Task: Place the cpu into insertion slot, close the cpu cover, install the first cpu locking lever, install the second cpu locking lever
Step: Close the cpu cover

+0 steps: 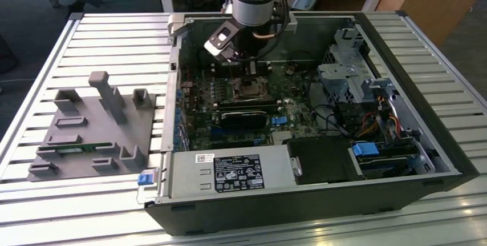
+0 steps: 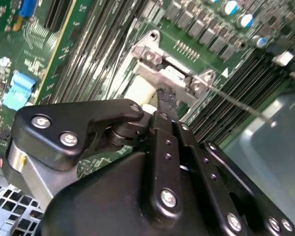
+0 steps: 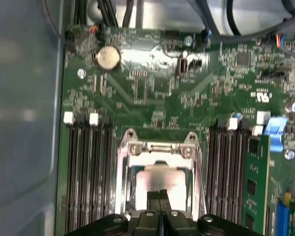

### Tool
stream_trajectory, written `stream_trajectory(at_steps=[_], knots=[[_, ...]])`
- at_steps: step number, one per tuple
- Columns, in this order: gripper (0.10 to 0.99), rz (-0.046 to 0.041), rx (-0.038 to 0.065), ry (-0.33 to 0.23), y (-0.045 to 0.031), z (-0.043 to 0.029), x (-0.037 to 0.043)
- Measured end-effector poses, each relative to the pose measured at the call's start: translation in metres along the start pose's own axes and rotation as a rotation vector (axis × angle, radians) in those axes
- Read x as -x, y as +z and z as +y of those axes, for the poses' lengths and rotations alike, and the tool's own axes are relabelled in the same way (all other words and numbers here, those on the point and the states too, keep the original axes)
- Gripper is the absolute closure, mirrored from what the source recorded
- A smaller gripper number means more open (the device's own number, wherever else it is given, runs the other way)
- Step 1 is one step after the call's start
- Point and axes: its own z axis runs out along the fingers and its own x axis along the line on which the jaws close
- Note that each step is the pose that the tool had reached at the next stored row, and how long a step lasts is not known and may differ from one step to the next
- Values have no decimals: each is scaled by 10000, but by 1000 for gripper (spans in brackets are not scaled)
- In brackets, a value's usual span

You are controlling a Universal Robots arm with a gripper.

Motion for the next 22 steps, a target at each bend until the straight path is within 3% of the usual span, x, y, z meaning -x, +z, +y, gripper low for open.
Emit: stream_trajectory(at_steps=[7,22], knots=[[980,0,0,-1,29,-76,-4],[980,4,-1,1,102,-50,-31]])
